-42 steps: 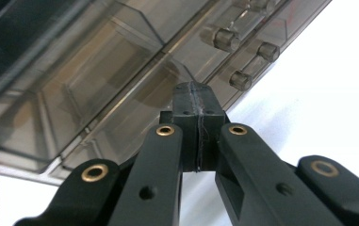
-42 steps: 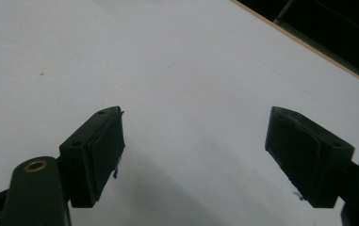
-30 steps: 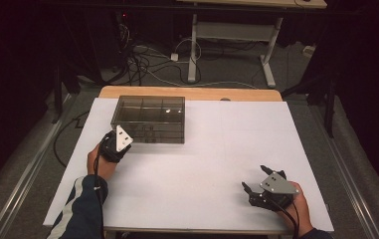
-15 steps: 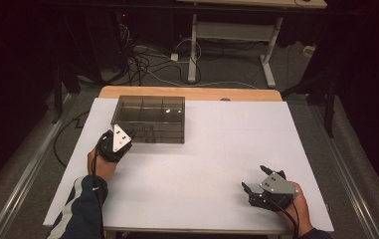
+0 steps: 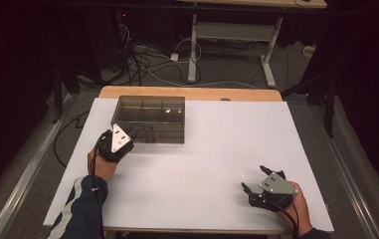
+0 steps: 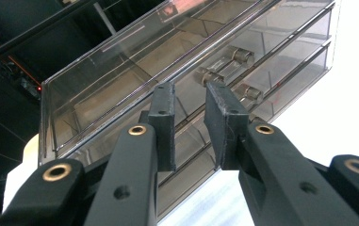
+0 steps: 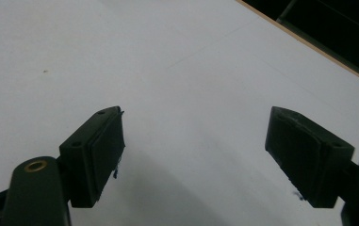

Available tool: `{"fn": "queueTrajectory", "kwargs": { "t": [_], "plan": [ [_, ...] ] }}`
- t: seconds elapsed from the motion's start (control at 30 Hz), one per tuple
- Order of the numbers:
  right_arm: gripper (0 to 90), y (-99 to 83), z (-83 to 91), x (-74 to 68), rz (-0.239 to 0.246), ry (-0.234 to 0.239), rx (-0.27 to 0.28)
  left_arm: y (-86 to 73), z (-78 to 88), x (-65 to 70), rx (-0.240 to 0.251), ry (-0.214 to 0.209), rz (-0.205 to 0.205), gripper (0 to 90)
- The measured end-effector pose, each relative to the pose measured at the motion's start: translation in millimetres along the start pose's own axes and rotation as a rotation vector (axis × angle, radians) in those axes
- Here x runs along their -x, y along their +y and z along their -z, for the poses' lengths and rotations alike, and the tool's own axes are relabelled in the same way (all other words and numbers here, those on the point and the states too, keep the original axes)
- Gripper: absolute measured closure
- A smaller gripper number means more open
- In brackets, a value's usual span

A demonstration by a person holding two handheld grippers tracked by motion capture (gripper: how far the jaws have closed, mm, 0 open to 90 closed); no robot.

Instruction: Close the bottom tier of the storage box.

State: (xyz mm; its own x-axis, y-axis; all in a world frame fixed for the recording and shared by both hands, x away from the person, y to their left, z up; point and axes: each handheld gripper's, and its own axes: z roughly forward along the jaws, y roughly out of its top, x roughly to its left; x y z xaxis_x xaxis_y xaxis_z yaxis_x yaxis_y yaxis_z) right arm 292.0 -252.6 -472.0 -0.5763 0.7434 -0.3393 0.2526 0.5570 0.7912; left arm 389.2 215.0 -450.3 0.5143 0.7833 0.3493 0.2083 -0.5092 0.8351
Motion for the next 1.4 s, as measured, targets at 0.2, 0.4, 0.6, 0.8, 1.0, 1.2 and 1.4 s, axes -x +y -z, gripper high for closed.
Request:
{"fn": "queueTrajectory", "kwargs": {
  "t": [0.2, 0.4, 0.6, 0.8, 1.0, 1.2, 1.4],
  "plan": [
    [20.8, 0.3, 0.0, -0.6, 0.002, 0.002, 0.0, 1.2, 1.0, 0.4, 0.005, -0.005, 0.003, 62.0],
    [20.8, 0.3, -0.1, -0.8, 0.0, 0.002, -0.001, 1.8, 2.0, 0.9, 0.009, -0.002, 0.002, 50.8],
    [20.8, 0.3, -0.1, -0.9, 0.002, 0.004, -0.001, 2.7, 2.5, 2.1, 0.01, 0.034, 0.016, 33.0],
    [20.8, 0.2, -0.1, -0.8, 0.002, 0.003, -0.001, 2.4, 2.8, 2.0, 0.018, 0.032, 0.037, 24.9],
    [20.8, 0.2, 0.2, -0.7, 0.004, 0.004, 0.001, 1.5, 6.9, -1.6, 0.045, 0.033, 0.067, 15.9],
    [20.8, 0.4, 0.5, -0.9, 0.006, 0.007, 0.001, 0.9, 10.0, -2.1, 0.053, 0.018, 0.08, 15.8],
    [20.8, 0.6, 0.7, -1.2, 0.005, 0.008, 0.002, 2.6, 12.6, -1.1, 0.064, 0.025, 0.074, 15.9]
  ]
}}
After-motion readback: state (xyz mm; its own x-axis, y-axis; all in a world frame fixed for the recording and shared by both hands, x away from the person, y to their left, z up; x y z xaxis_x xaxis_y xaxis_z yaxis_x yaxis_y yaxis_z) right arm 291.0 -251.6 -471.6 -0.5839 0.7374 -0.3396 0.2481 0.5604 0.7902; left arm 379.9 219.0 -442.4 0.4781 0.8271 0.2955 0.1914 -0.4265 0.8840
